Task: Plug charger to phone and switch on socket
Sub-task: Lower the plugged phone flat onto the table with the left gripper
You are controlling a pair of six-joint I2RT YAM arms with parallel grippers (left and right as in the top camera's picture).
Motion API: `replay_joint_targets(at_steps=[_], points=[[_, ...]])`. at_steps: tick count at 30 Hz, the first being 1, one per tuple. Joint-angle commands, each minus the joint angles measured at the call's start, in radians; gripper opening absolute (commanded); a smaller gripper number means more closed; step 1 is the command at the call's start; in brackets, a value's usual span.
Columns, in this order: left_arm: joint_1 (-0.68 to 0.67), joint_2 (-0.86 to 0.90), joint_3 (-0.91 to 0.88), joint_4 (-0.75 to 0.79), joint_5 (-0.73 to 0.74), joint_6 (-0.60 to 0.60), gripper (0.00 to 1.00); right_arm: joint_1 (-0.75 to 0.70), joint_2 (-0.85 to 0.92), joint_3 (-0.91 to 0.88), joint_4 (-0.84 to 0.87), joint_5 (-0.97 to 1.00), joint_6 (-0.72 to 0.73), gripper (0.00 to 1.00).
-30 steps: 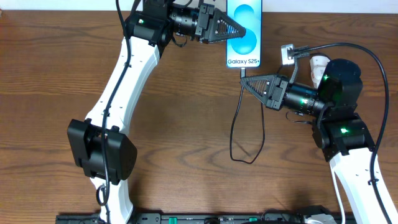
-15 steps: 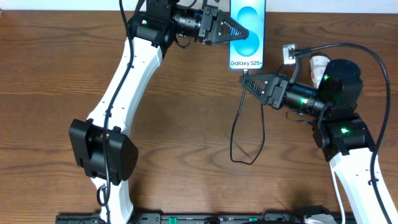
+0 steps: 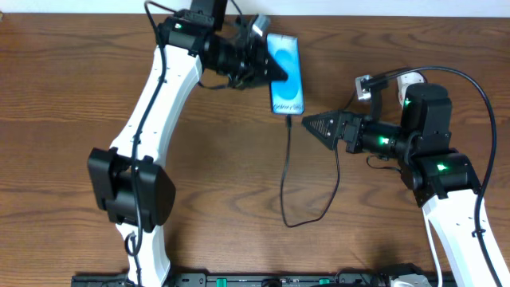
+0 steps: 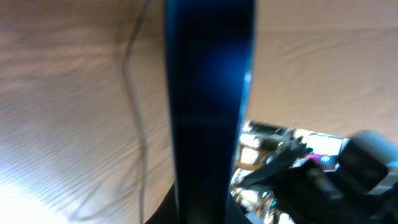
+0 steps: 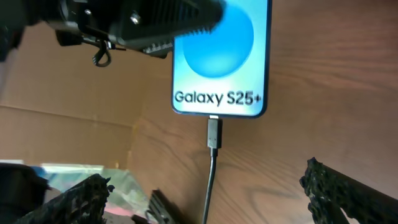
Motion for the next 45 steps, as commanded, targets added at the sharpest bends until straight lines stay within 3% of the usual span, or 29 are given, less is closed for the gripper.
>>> replay_joint_targets(at_steps=[1, 8, 17, 30, 37, 45], points=[[-0.016, 0.063, 0.008, -0.063, -0.052, 0.163, 0.07, -0.012, -0.005, 0.010, -0.041, 0.080, -0.068, 0.99], [-0.040, 0.195, 0.008, -0.101, -0.052, 0.201, 0.07, -0.012, -0.005, 0.010, -0.171, 0.243, -0.069, 0.99], [-0.043, 0.326, 0.008, -0.089, -0.053, 0.227, 0.07, -0.012, -0.005, 0.010, -0.234, 0.314, -0.069, 0.99], [-0.045, 0.361, 0.007, -0.085, -0.137, 0.217, 0.08, -0.011, -0.005, 0.010, -0.245, 0.332, -0.068, 0.99], [-0.061, 0.361, -0.006, -0.049, -0.216, 0.110, 0.07, -0.011, -0.005, 0.010, -0.246, 0.332, -0.068, 0.99], [-0.080, 0.361, -0.035, 0.043, -0.256, 0.075, 0.08, -0.011, -0.005, 0.010, -0.258, 0.331, -0.069, 0.99]])
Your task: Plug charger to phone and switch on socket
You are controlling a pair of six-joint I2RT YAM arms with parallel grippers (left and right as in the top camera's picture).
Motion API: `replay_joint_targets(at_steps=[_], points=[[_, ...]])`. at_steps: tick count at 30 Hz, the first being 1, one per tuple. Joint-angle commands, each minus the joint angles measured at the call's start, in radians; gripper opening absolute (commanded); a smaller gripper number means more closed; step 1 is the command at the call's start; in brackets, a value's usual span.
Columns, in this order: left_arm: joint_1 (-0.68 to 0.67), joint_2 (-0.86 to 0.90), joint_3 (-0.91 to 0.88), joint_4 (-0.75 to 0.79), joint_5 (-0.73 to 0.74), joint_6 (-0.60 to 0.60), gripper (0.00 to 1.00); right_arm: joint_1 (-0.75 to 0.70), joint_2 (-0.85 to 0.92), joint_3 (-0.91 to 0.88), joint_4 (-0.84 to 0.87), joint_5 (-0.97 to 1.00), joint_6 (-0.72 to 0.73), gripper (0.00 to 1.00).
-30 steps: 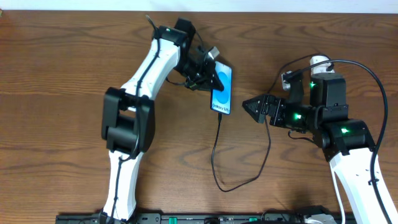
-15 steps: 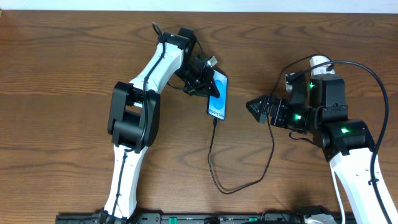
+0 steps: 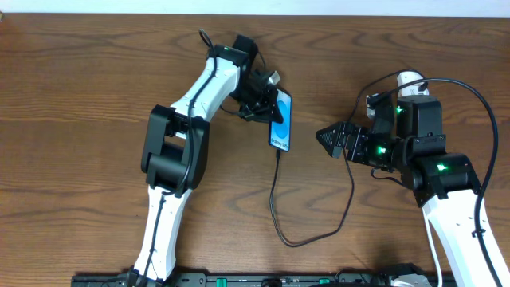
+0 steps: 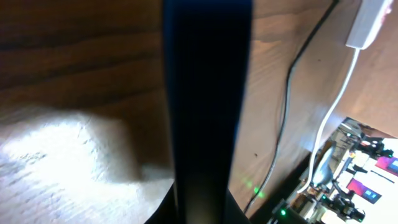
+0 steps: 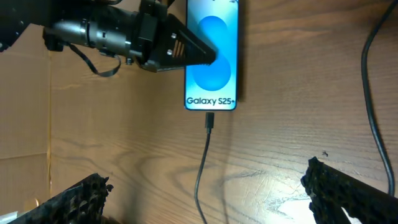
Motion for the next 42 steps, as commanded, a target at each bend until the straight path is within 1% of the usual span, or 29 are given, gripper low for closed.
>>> replay_joint_targets(at_steps=[1, 16, 18, 20, 21, 24, 25, 29, 32, 35, 37, 39, 40, 42], points=[[-0.007, 0.006, -0.011, 0.011, -0.030, -0.049, 0.08, -0.011, -0.005, 0.010, -0.013, 0.001, -0.015, 0.99], [-0.008, 0.006, -0.071, 0.035, -0.029, -0.050, 0.08, -0.011, -0.005, 0.010, -0.023, 0.005, -0.015, 0.99], [-0.008, 0.006, -0.071, 0.035, -0.031, -0.050, 0.09, -0.011, -0.005, 0.010, -0.023, 0.005, -0.015, 0.99], [-0.008, 0.006, -0.071, 0.035, -0.057, -0.050, 0.15, -0.011, -0.005, 0.010, -0.023, 0.005, -0.015, 0.99], [-0.008, 0.006, -0.071, 0.034, -0.071, -0.050, 0.17, -0.011, -0.005, 0.010, -0.023, 0.005, -0.015, 0.99], [-0.008, 0.006, -0.072, 0.028, -0.102, -0.050, 0.17, -0.011, -0.005, 0.010, -0.024, 0.005, -0.015, 0.99], [-0.008, 0.006, -0.072, 0.027, -0.108, -0.050, 0.23, -0.011, -0.005, 0.010, -0.024, 0.005, -0.015, 0.99], [-0.008, 0.006, -0.076, 0.027, -0.108, -0.050, 0.28, -0.011, -0.005, 0.009, -0.024, 0.005, -0.015, 0.99], [-0.008, 0.006, -0.076, 0.026, -0.128, -0.050, 0.36, -0.011, -0.005, 0.009, -0.030, 0.013, -0.015, 0.99], [-0.008, 0.006, -0.076, 0.023, -0.146, -0.050, 0.37, -0.011, -0.005, 0.009, -0.048, 0.047, -0.014, 0.99], [-0.008, 0.006, -0.076, 0.019, -0.167, -0.050, 0.44, -0.011, -0.004, 0.009, -0.063, 0.074, -0.014, 0.99], [-0.008, 0.006, -0.076, 0.016, -0.190, -0.051, 0.55, -0.011, -0.004, 0.009, -0.078, 0.097, -0.014, 0.99], [-0.008, 0.006, -0.076, 0.014, -0.204, -0.051, 0.57, -0.011, -0.004, 0.010, -0.086, 0.111, -0.014, 0.99], [-0.008, 0.006, -0.076, 0.009, -0.236, -0.056, 0.65, -0.011, 0.002, 0.009, -0.106, 0.148, -0.015, 0.99]])
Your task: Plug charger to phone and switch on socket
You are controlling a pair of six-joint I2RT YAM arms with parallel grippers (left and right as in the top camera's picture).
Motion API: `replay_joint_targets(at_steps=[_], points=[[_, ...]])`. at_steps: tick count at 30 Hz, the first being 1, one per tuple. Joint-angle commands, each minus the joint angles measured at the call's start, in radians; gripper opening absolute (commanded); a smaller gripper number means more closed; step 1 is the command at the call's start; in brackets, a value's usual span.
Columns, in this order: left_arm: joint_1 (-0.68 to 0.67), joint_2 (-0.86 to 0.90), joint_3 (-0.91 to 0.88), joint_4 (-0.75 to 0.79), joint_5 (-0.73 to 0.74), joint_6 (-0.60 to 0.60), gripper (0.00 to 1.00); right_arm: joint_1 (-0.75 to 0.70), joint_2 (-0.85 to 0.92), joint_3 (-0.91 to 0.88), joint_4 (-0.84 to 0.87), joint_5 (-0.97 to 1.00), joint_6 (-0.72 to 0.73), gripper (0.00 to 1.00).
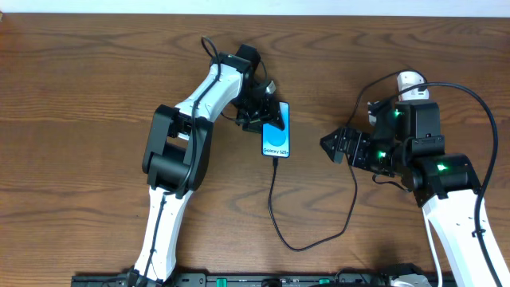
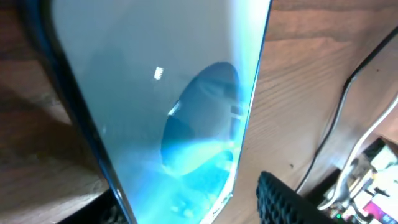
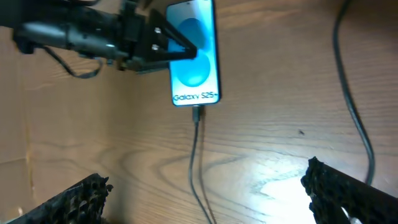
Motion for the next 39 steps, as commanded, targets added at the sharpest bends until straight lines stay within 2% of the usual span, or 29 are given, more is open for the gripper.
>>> replay_joint_targets(at_steps=[1, 3, 6, 11, 12, 16, 23, 26, 32, 39], points=[[0.002, 0.009, -0.006, -0.013, -0.127, 0.002, 0.72, -0.011, 0.008, 0.009, -0.027, 0.082, -0.015, 0.99], [0.002, 0.009, -0.006, -0.017, -0.155, -0.007, 0.77, -0.011, 0.025, 0.009, -0.038, 0.083, -0.043, 0.99], [0.002, 0.001, -0.005, -0.027, -0.224, -0.069, 0.77, -0.012, 0.064, 0.010, -0.052, 0.083, -0.060, 0.99], [0.002, -0.041, 0.007, -0.039, -0.315, -0.069, 0.79, -0.013, 0.139, 0.046, -0.069, 0.084, -0.080, 0.99], [0.002, -0.066, 0.007, -0.039, -0.349, -0.069, 0.83, -0.018, 0.165, 0.081, -0.098, 0.084, -0.098, 0.99], [0.002, -0.191, 0.007, -0.037, -0.489, -0.089, 0.84, -0.055, 0.261, 0.230, -0.214, 0.118, -0.147, 0.99], [0.002, -0.453, 0.007, -0.034, -0.790, -0.105, 0.85, -0.162, 0.445, 0.534, -0.388, 0.324, -0.156, 0.99], [0.002, -0.518, 0.007, -0.035, -0.809, -0.105, 0.85, -0.225, 0.491, 0.591, -0.350, 0.351, -0.140, 0.99], [0.002, -0.570, 0.007, -0.035, -0.809, -0.105, 0.86, -0.356, 0.531, 0.594, -0.182, 0.407, -0.116, 0.99], [0.002, -0.567, 0.007, -0.039, -0.809, -0.105, 0.86, -0.422, 0.533, 0.519, 0.015, 0.459, -0.100, 0.99]])
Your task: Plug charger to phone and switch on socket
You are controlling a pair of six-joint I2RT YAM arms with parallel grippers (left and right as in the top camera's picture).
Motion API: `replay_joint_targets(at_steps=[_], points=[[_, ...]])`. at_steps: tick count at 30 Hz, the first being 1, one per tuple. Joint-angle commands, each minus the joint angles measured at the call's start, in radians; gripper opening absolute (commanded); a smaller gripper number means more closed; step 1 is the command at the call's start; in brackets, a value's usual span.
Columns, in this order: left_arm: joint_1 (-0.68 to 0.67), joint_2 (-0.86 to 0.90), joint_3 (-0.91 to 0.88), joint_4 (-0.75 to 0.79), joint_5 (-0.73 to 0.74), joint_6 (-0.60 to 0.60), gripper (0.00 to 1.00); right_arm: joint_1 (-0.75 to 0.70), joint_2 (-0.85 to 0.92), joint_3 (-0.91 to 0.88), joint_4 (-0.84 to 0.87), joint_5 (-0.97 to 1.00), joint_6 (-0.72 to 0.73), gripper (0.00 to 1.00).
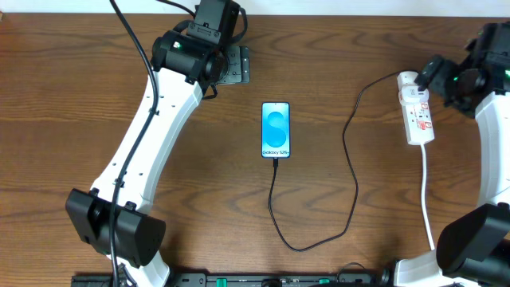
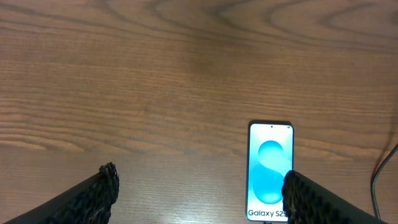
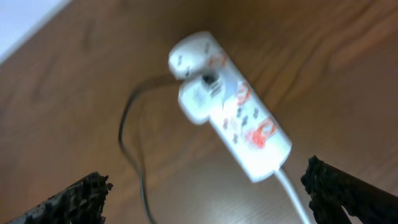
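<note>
The phone (image 1: 276, 130) lies flat and face up mid-table with its blue screen lit; the left wrist view shows the phone (image 2: 270, 171) too. A black cable (image 1: 351, 183) is plugged into its near end and loops round to a white charger (image 3: 199, 99) seated in the white power strip (image 1: 417, 112). My left gripper (image 1: 231, 65) hangs open behind and left of the phone, holding nothing. Over the strip's far end, my right gripper (image 1: 437, 73) is open; its blurred wrist view shows the power strip (image 3: 239, 121) below the fingers (image 3: 81, 196).
The strip's white cord (image 1: 426, 199) runs down the right side toward the table's front edge. The cable's loop (image 1: 307, 243) lies on the wood in front of the phone. The dark wooden table (image 1: 96, 119) is bare on the left.
My left gripper has left the phone and drawn back to the rear left, open. The phone now lies flat alone. My right gripper moved from mid-right to over the power strip.
First my left gripper held the plugged-in phone near the table's back, with the right gripper open just by the plug. Then the phone stood on edge nearer the middle, then lay almost flat. Now it rests free and both grippers are away from it.
</note>
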Motion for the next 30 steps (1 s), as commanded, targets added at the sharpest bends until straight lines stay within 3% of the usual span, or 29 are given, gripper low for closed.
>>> replay_joint_targets(at_steps=[1, 7, 20, 30], points=[[0.004, 0.005, -0.001, -0.005, -0.024, -0.002, 0.86, -0.008, -0.003, -0.059, 0.066, 0.096, 0.011, 0.99], [0.004, 0.005, -0.001, -0.005, -0.024, -0.002, 0.86, -0.067, 0.032, -0.117, 0.150, 0.107, 0.085, 0.99], [0.004, 0.005, -0.001, -0.005, -0.024, -0.002, 0.87, -0.183, 0.283, -0.069, 0.129, -0.121, 0.040, 0.99], [0.004, 0.005, -0.001, -0.005, -0.024, -0.002, 0.87, -0.187, 0.364, 0.076, 0.048, -0.020, 0.044, 0.99]])
